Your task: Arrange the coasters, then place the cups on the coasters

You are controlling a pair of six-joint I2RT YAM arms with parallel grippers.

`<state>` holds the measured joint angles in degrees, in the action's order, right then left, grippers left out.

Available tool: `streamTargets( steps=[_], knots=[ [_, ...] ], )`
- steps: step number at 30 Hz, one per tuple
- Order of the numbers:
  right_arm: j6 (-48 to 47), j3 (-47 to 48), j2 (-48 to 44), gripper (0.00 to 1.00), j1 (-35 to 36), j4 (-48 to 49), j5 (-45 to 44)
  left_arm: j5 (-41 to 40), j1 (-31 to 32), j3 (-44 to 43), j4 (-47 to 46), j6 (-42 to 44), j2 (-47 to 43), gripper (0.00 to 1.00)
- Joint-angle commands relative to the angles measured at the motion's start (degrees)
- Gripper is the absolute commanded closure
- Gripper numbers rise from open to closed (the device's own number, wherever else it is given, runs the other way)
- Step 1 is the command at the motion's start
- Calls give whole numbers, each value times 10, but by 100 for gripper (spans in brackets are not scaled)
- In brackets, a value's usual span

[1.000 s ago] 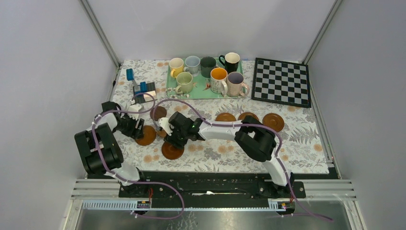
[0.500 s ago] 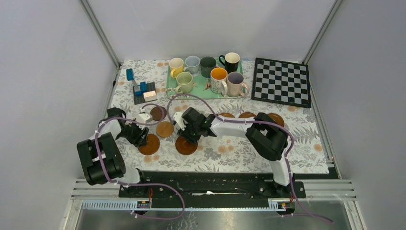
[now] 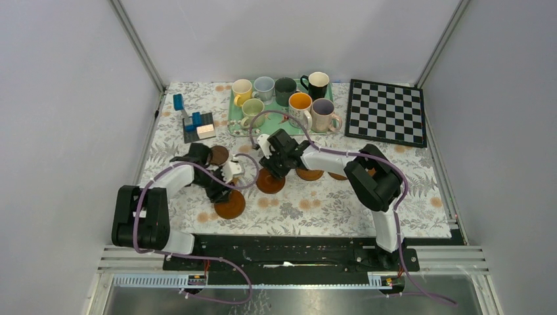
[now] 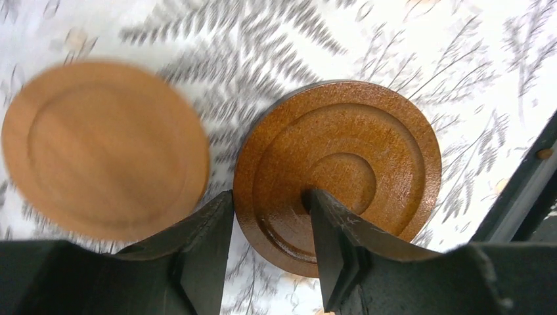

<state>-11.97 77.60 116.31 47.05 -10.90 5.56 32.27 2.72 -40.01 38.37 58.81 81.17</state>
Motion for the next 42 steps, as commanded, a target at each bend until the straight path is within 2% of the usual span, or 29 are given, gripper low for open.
streamTargets(
  steps=[1,4,9,14,24,32,34,37,42],
  knots=[
    [-18,5,20,50,-26,-39,-28,21,70,-11,-34,-64,24,53],
    [-19,9,22,50,-34,-37,-25,18,92,-33,-83,-128,46,53],
    [-25,12,27,50,-40,-37,-24,14,87,-91,-136,-209,103,53],
    [-24,26,35,50,-51,-40,-28,-4,86,-133,-179,-245,141,53],
    [-18,39,44,50,-64,-44,-28,-65,55,-155,-275,-320,167,54],
    [-7,60,55,50,-65,-50,-23,-68,49,-159,-280,-326,172,54],
    [-4,64,53,48,-64,-50,-19,-60,44,-163,-275,-337,164,50],
    [4,72,46,46,-64,-46,-14,-31,21,-182,-261,-370,144,44],
    [24,96,32,39,-64,-33,-13,-1,-32,-215,-235,-403,107,44]
  ],
)
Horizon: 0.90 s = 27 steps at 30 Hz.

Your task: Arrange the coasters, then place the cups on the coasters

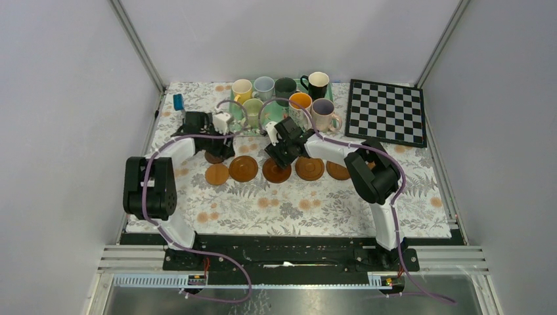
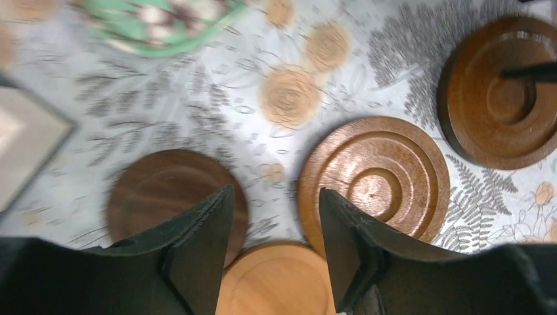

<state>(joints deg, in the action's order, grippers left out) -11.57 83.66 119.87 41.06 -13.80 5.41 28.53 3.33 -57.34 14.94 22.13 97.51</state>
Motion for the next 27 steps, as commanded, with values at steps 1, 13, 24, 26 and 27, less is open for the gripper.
streamTargets(
  steps=[1,13,24,26,27],
  knots=[
    [23,42,-4,38,-4,-2,-13,36,-46,-43,-1,-37,-62,44],
    [-5,64,-49,31,-6,-34,27,148,-134,-179,362,417,15,20],
    [-8,19,-112,28,-27,-60,53,90,-108,-231,410,583,104,18],
    [-7,14,-117,27,-33,-63,53,66,-98,-217,380,576,104,18],
    [-8,13,-119,27,-36,-64,53,57,-95,-209,364,573,104,18]
  ],
)
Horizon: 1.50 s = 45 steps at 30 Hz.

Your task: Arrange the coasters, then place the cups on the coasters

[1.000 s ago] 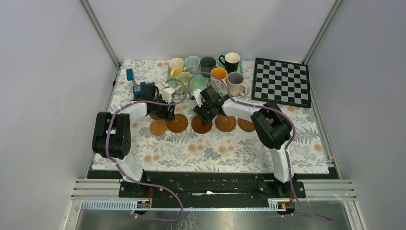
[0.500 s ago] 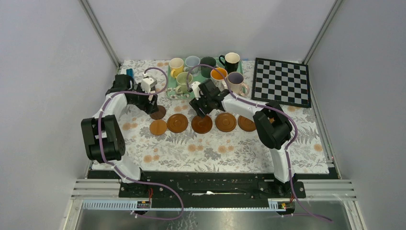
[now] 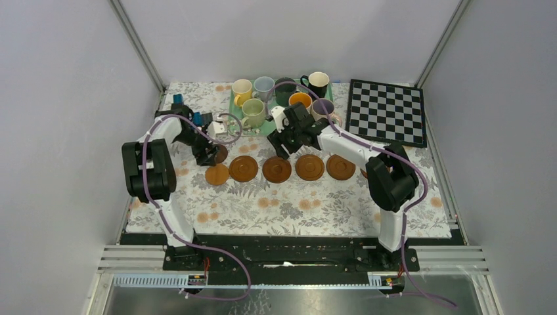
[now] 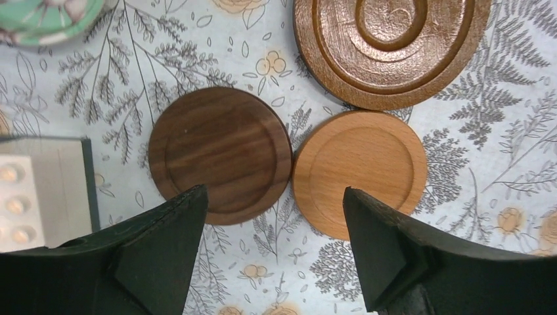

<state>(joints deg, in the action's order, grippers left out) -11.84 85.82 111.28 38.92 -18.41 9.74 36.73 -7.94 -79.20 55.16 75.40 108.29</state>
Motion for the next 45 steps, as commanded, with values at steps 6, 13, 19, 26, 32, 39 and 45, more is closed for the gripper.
streamTargets(
  steps=[6,13,19,26,32,39,45],
  knots=[
    [-18,-7,-32,27,-26,-26,-2,-57,27,29,-75,28,12,18],
    [-28,-3,-27,27,-31,-28,-8,-106,28,83,-121,-4,3,22],
    [-27,1,-24,27,-34,-29,-8,-145,20,145,-143,-68,-36,35],
    [-22,1,-24,27,-35,-29,-7,-179,-17,200,-162,-172,-69,37],
    [-19,-5,-24,27,-35,-27,-9,-210,-37,244,-185,-271,-104,42],
    [-18,-5,-22,27,-35,-24,-12,-298,-43,281,-244,-438,-112,45],
    [-22,-3,-24,27,-35,-27,-16,-309,-44,268,-235,-567,-88,47]
  ],
)
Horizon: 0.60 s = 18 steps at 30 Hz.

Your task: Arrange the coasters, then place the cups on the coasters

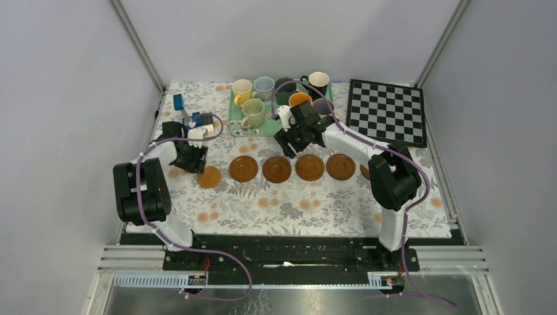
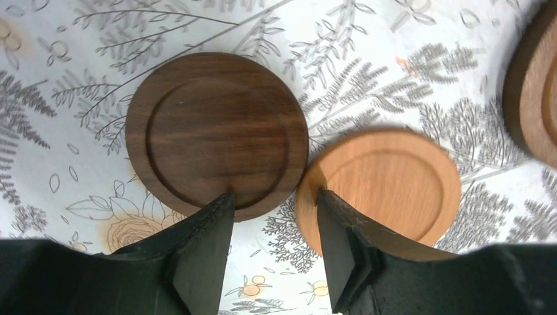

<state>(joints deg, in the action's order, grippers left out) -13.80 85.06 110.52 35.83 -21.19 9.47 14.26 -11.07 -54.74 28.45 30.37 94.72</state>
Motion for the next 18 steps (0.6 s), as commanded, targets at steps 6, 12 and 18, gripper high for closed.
streamTargets(
  steps=[6,12,18],
  knots=[
    [-4,2,-17,27,-5,1,-17,-121,-7,14,28,-186,67,44],
    [-4,4,-15,27,-5,2,-18,-85,-5,-3,31,-169,52,34],
    [-7,4,-19,27,-4,1,-17,-86,-1,-36,74,-153,-6,34]
  ],
)
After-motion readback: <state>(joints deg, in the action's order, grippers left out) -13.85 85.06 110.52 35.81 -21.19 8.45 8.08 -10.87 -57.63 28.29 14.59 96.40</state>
